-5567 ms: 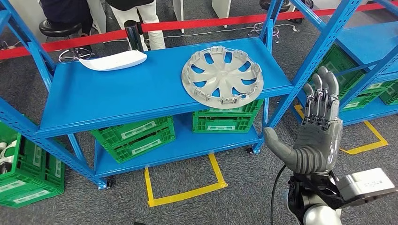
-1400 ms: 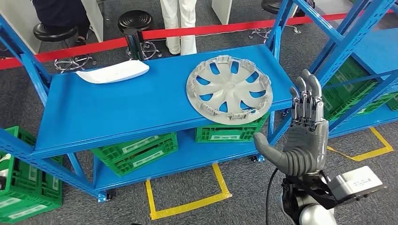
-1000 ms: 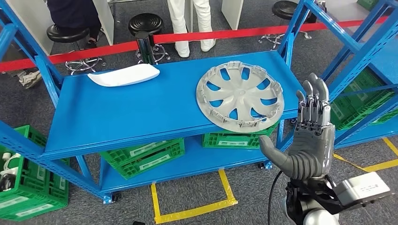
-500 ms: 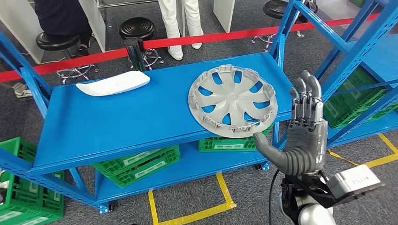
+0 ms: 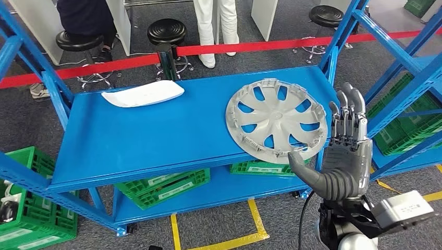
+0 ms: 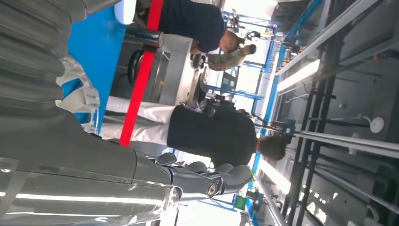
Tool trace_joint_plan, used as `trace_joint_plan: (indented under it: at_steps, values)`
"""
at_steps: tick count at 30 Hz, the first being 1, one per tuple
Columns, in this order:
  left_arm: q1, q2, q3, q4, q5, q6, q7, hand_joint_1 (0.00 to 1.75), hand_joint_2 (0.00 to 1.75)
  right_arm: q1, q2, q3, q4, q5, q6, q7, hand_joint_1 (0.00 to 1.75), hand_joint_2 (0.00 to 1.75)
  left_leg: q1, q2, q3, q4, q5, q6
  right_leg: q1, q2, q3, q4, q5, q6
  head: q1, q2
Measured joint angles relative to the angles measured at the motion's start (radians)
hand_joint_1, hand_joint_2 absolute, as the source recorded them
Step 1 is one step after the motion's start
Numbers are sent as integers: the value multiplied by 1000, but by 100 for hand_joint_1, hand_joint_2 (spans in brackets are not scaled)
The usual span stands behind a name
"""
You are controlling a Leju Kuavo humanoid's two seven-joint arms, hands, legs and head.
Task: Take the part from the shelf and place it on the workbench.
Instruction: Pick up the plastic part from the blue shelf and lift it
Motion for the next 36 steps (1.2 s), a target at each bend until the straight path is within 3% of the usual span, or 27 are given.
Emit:
trace_joint_plan:
  at_steps: [2,5,6,8,9,10,11,13,14,16,18,21,26,32,36]
  values:
    - [-1,-1,0,0,0,0,0,0,0,0,0,0,0,0,0,1,0,175,1,0,0,-4,-2,-11,4,-1,8,-23,-8,-5,0,0]
    - [-2,-1,0,0,-1,-1,0,0,0,0,0,0,-1,0,0,1,0,175,2,1,-5,20,-23,-27,-3,-2,26,-48,-5,-12,-3,0]
    - [-2,0,0,0,-1,-1,0,0,0,0,0,0,-1,0,0,1,0,175,2,0,-24,60,-43,-31,-5,-4,34,-55,-5,-15,-8,0]
    - [-1,0,0,0,-1,-1,0,0,0,0,0,0,0,0,1,1,0,175,5,-1,-95,181,-89,-39,-5,-5,43,-58,-10,-19,-19,0]
    - [0,1,0,0,-1,-1,0,0,0,1,0,0,0,-1,1,2,0,175,6,-1,-129,229,-97,-42,-5,-5,46,-58,-13,-20,-23,0]
    - [2,1,0,0,-1,-3,0,0,0,2,0,0,0,-3,1,3,0,175,7,-1,-150,247,-87,-44,-5,-4,51,-57,-18,-20,-27,0]
    - [3,2,0,0,-1,-5,0,0,0,2,0,0,0,-6,1,5,0,175,8,-1,-152,228,-57,-46,-6,-4,57,-57,-22,-19,-30,0]
    - [3,2,0,0,-1,-9,-1,0,0,2,0,0,1,-10,1,12,0,175,12,2,-110,114,27,-61,-8,-2,70,-52,-34,-14,-35,0]
    - [3,1,0,0,-1,-9,-2,0,0,1,0,0,1,-12,0,16,0,175,15,4,-86,58,54,-69,-8,0,73,-46,-42,-9,-40,0]
    - [3,-3,0,0,-1,-9,-5,0,0,-1,0,0,2,-12,1,23,0,175,14,9,-64,8,62,-56,-2,3,72,-37,-52,-3,-42,0]
    - [3,-6,0,0,-1,-9,-6,0,0,-3,-1,0,3,-10,3,27,0,175,10,10,-63,5,58,-31,-1,5,73,-38,-52,-3,-36,0]
    - [2,-7,0,0,-4,-10,-8,0,0,-14,-5,0,3,14,17,69,0,175,6,8,-63,5,56,-30,-4,4,76,-43,-53,-1,-28,0]
    - [0,-5,0,0,-25,-20,6,0,0,-77,-47,-1,15,96,86,255,0,175,3,8,-63,5,54,-24,-7,4,78,-48,-51,11,-24,0]
    - [-1,7,0,1,-42,-22,15,0,0,-199,-155,0,101,173,283,550,0,175,3,5,-63,6,56,-21,-7,3,78,-50,-50,16,-24,0]
    - [-1,17,0,2,-32,-10,0,0,0,-285,-246,9,193,241,409,695,0,175,3,3,-63,6,57,-19,-7,1,79,-50,-49,18,-25,0]
